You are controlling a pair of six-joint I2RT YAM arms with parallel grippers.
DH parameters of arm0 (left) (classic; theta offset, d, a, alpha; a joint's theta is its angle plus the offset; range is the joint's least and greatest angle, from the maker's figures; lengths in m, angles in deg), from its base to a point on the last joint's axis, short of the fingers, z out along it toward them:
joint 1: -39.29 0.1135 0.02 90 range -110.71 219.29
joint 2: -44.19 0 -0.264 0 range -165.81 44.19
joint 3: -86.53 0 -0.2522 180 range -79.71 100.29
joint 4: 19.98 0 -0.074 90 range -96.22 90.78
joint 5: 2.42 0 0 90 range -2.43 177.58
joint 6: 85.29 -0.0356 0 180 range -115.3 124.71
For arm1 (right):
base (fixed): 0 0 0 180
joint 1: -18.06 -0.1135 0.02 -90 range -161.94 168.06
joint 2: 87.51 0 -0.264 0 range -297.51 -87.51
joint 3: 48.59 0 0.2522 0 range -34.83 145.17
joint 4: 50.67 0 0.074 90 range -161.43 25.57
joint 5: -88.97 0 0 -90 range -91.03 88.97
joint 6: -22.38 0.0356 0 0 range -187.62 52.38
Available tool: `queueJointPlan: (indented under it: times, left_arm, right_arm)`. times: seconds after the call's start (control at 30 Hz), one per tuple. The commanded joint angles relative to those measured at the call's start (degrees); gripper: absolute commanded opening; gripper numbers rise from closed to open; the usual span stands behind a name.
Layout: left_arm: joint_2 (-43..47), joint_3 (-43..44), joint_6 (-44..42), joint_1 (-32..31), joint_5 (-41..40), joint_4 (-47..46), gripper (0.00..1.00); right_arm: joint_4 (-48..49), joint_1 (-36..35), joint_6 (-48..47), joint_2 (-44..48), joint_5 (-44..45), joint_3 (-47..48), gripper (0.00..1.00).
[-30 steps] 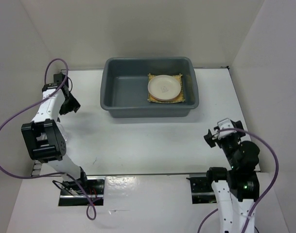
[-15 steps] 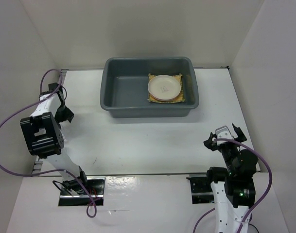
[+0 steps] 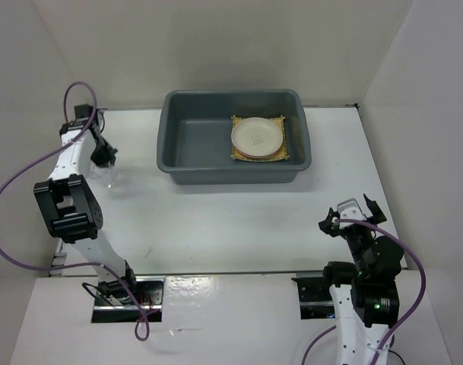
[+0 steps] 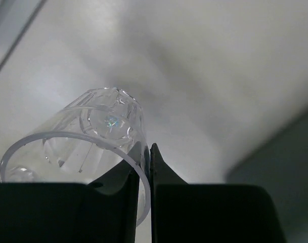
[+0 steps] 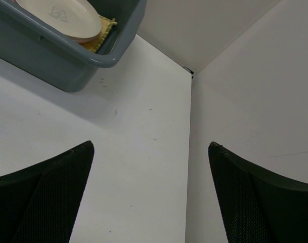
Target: Place the mixed dishes into the plastic bin
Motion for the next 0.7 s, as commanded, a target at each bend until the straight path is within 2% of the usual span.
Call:
queueJointPlan:
  times: [0.0,0.1,0.13,0.23,0.27,0.33,0.37,0.4,0.43,0.5,0.67]
  left_arm:
    - [6.2,12.4,3.6,-8.9,7.5,-1.4,0.0]
    - [3.6,18.9,3.1,-15.9,11.4,-3.0,0.0]
    - [2.1,24.7,3.1,-18.0,11.4,-2.0,0.0]
    - [-6.7,36.2,0.1,-26.8,7.2,4.4,0.0]
    - [-12.3,45.1,-1.7,-28.8,6.2,9.3,0.0]
    - [-18.7,55.1,-3.6,-33.7,2.2,15.3,0.0]
    - [-25.7,61.0,-4.2,-35.1,0.9,22.3,0.0]
    - [-29.0,72.6,-5.5,-37.4,0.1,25.4,0.0]
    - [-30.3,73.9,-5.5,-38.2,0.1,26.6,0.0]
    - [-30.3,68.4,-5.5,-39.4,2.1,24.7,0.0]
    - [-32.8,64.8,-6.1,-40.8,0.9,25.4,0.0]
  right_arm:
    - [2.1,0.3,0.1,0.4,-0.1,-0.2,0.98]
    - [2.1,0.3,0.1,0.4,-0.1,-0.2,0.98]
    - [2.1,0.3,0.1,0.4,-0.1,-0.2,0.98]
    - [2.1,0.3,0.1,0.4,-0.1,-0.2,0.98]
    - [2.1,0.3,0.1,0.4,-0.1,-0.2,0.98]
    - [2.1,0.3,0.1,0.4,-0.1,-0.2,0.98]
    - [2.1,0.3,0.1,0.4,-0.1,-0.2,0.98]
    - [2.1,0.3,0.1,0.4,-0.1,-0.2,0.98]
    - [2.1,0.3,0.1,0.4,-0.1,-0.2,0.98]
    - [2.1,0.3,0.1,0.4,-0.1,-0.2,0.98]
    - [2.1,0.3,0.1,-0.1,-0.1,-0.2,0.98]
